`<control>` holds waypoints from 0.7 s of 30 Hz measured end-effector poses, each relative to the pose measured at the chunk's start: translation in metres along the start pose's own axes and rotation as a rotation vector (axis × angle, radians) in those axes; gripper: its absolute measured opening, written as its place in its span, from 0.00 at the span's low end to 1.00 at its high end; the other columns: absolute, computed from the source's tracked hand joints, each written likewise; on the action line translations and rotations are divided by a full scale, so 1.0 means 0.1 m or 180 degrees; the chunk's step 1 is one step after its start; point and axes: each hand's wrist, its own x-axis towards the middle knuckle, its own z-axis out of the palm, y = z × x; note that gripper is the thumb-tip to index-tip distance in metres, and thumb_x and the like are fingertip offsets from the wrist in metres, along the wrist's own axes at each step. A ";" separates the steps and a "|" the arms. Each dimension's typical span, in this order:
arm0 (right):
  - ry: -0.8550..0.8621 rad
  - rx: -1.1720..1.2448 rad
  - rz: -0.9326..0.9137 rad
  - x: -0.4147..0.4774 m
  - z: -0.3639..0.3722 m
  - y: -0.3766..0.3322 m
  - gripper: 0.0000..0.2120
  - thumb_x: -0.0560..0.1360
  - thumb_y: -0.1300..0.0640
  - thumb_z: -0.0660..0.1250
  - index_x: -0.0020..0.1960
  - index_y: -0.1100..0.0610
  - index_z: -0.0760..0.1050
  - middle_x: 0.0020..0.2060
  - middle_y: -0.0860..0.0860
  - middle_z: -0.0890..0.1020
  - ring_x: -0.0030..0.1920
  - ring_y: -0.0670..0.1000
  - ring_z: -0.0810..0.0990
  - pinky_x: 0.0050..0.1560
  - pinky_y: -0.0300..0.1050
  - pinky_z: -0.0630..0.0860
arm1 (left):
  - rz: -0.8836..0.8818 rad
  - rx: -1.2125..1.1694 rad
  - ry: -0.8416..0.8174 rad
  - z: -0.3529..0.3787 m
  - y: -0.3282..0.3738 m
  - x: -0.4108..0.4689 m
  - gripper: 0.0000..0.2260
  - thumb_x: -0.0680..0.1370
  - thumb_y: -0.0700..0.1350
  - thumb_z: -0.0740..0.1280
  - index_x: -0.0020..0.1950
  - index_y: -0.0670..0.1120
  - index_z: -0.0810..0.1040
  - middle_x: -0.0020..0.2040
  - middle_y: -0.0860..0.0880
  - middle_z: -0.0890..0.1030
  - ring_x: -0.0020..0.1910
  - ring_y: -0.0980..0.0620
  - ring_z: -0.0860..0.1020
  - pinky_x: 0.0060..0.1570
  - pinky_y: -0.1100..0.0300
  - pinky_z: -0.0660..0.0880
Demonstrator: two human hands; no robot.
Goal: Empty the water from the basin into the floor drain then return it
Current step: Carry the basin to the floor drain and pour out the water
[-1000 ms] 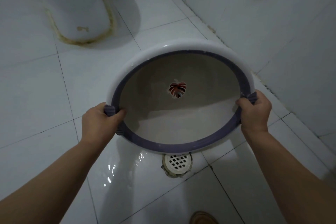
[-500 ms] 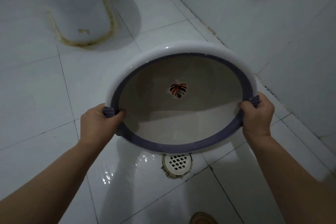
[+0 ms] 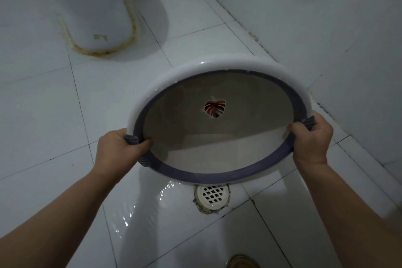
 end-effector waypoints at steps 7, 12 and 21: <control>-0.0017 -0.0034 -0.0129 0.00 0.01 -0.05 0.14 0.59 0.62 0.61 0.24 0.43 0.68 0.19 0.38 0.69 0.22 0.38 0.61 0.23 0.31 0.58 | -0.0117 -0.0022 -0.0284 -0.03 -0.06 0.03 0.12 0.64 0.42 0.77 0.28 0.43 0.75 0.27 0.46 0.77 0.27 0.50 0.75 0.26 0.63 0.65; 0.0004 -0.0011 -0.0137 -0.04 0.02 -0.08 0.14 0.59 0.62 0.60 0.24 0.42 0.69 0.19 0.38 0.69 0.22 0.38 0.63 0.22 0.29 0.59 | -0.0089 0.0030 -0.0471 -0.07 -0.07 0.02 0.10 0.64 0.43 0.77 0.30 0.44 0.76 0.27 0.49 0.76 0.28 0.49 0.75 0.26 0.64 0.66; 0.0084 -0.0059 -0.0142 -0.08 0.00 -0.14 0.17 0.59 0.65 0.59 0.24 0.42 0.69 0.19 0.37 0.70 0.21 0.37 0.64 0.22 0.27 0.59 | 0.0131 0.0329 -0.0482 -0.11 -0.05 -0.01 0.16 0.63 0.45 0.77 0.25 0.53 0.71 0.23 0.53 0.74 0.24 0.55 0.73 0.22 0.65 0.64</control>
